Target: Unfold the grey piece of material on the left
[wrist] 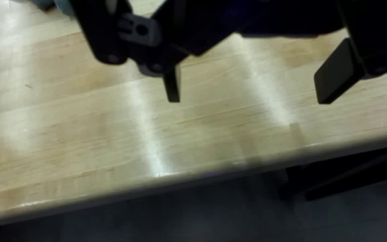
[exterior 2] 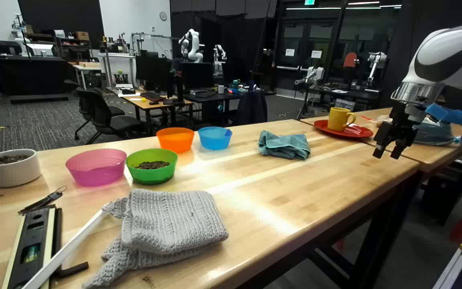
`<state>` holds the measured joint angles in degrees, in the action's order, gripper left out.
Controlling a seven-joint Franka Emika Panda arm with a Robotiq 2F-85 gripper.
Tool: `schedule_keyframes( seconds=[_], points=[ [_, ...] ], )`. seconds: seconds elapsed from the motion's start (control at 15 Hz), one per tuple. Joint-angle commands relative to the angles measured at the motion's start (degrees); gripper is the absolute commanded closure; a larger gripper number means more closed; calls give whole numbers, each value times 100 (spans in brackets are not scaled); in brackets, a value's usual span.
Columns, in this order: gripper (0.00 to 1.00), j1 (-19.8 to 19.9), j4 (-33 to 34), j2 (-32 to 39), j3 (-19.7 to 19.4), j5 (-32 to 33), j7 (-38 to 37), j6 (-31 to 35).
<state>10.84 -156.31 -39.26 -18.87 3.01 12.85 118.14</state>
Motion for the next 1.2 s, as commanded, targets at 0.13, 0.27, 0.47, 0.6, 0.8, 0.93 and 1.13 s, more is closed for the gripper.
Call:
schedule_keyframes(
  seconds=[0.13,0.27,0.47,0.6,0.8,0.93,1.13],
  points=[
    [0,88,8,19,84,-64,53,-8],
    [0,87,8,19,84,-64,53,-8],
    [0,87,8,19,84,-64,53,-8],
    [0,42,-13,-10,172,-60,26,64],
    [0,-90,-59,-87,323,-144,27,279],
    [0,-222,-68,-76,460,-208,14,419],
    [0,-511,-101,-42,729,-295,-9,636]
  ],
)
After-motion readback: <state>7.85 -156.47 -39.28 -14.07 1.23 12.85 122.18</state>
